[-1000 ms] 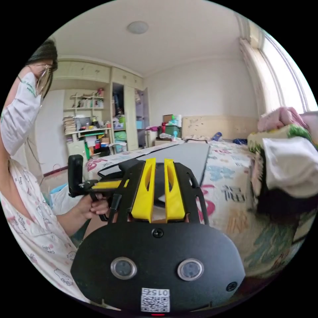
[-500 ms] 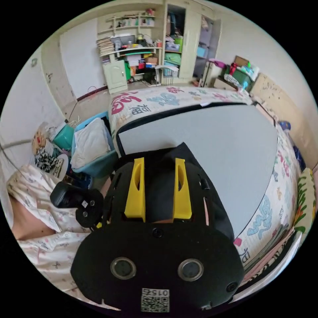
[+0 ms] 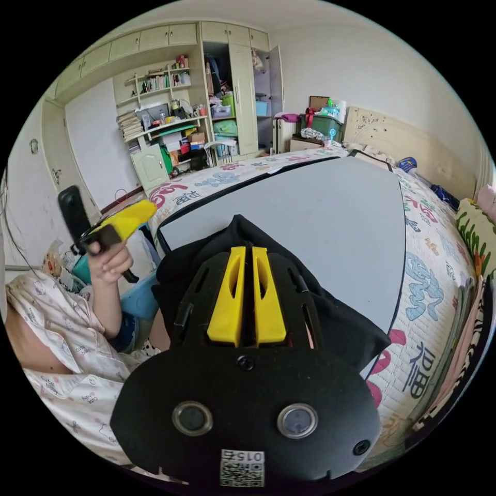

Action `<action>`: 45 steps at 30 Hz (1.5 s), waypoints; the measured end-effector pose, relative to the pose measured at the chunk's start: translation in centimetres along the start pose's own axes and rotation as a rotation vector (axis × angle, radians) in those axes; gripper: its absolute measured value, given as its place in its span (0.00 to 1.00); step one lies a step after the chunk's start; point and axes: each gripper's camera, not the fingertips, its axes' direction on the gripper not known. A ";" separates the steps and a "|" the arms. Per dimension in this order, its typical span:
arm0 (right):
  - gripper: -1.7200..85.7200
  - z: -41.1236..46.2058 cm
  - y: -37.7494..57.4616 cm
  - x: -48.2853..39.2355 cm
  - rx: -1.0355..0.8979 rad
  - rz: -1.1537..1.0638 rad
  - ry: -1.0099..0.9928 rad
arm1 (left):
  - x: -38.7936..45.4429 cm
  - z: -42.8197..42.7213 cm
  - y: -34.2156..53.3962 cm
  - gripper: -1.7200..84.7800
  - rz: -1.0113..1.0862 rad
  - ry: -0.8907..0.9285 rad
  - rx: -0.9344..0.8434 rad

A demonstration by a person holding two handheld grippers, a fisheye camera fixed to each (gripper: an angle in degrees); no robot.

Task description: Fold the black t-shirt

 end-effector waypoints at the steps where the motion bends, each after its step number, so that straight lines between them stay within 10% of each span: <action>1: 0.03 -0.1 0.1 -0.2 0.016 -0.002 -0.006 | -0.7 1.4 -0.6 0.14 -0.025 0.009 -0.034; 11: 0.03 -1.7 -1.1 -7.2 0.149 -0.021 0.003 | 2.3 20.6 -8.1 0.17 -0.089 0.048 -0.361; 19: 0.02 -5.6 -1.6 -11.5 0.305 0.022 -0.021 | 3.8 26.3 -11.1 0.07 -0.185 0.204 -0.282; 30: 0.01 -34.0 2.7 -19.6 0.690 0.140 0.451 | 16.8 10.0 -14.5 0.02 0.038 -0.051 0.340; 45: 0.01 -38.5 -14.1 -30.2 0.924 -0.037 0.366 | 27.8 2.4 -21.9 0.02 0.237 -0.206 0.646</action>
